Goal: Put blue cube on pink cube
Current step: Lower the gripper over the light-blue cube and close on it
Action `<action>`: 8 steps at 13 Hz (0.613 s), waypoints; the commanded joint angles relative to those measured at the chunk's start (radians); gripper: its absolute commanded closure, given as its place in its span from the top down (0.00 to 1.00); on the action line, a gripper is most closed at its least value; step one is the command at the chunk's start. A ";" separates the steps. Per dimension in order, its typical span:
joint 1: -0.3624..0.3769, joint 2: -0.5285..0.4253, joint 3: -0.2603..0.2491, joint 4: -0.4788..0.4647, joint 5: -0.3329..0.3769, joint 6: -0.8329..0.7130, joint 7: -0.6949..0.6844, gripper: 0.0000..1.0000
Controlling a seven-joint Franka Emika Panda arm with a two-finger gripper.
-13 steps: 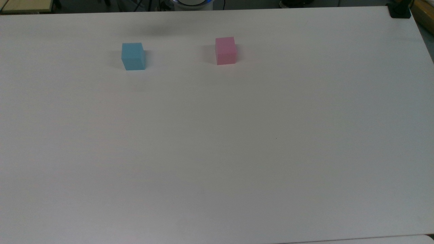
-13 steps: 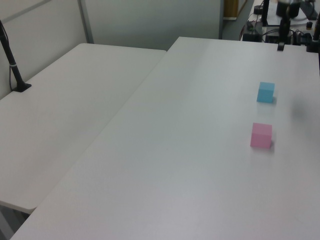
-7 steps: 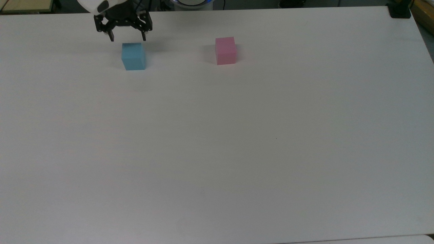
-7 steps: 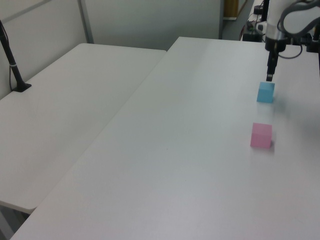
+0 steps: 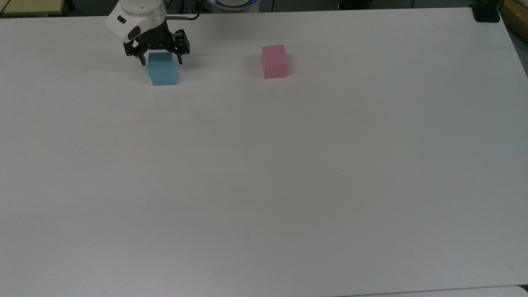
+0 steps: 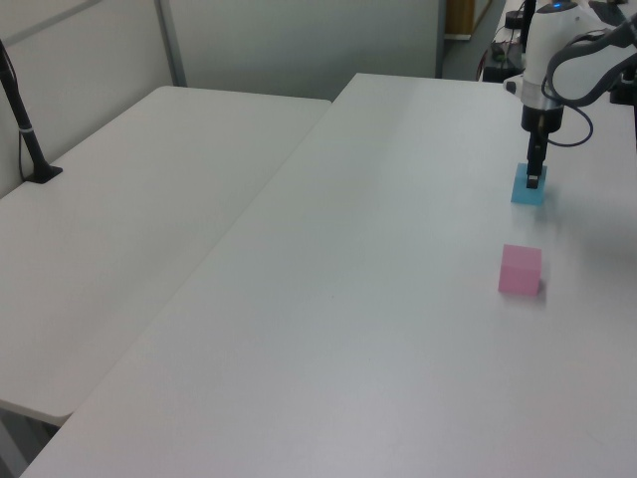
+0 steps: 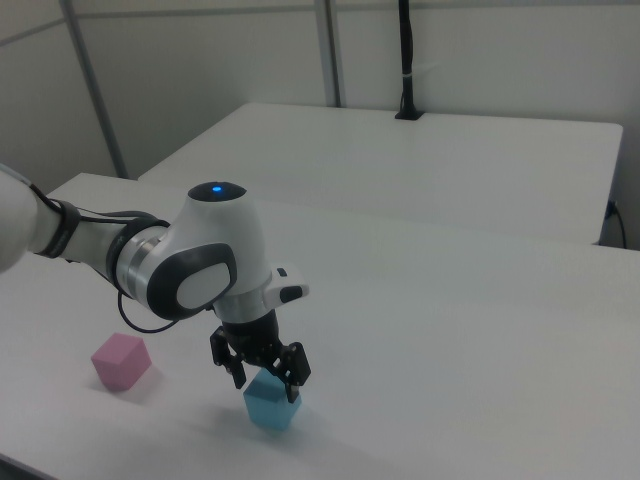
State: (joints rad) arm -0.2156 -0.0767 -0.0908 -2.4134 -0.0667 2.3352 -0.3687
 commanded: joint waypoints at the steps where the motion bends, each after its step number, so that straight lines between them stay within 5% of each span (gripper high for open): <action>1: 0.001 0.043 0.000 -0.006 -0.018 0.058 0.004 0.96; 5: -0.002 0.046 0.000 -0.004 -0.041 0.061 -0.001 0.33; 6: -0.002 0.046 0.000 -0.006 -0.041 0.061 -0.006 0.24; 8: -0.004 0.031 0.000 -0.001 -0.041 0.046 -0.007 0.22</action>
State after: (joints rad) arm -0.2161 -0.0258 -0.0908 -2.4114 -0.0885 2.3739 -0.3688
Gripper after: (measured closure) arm 0.396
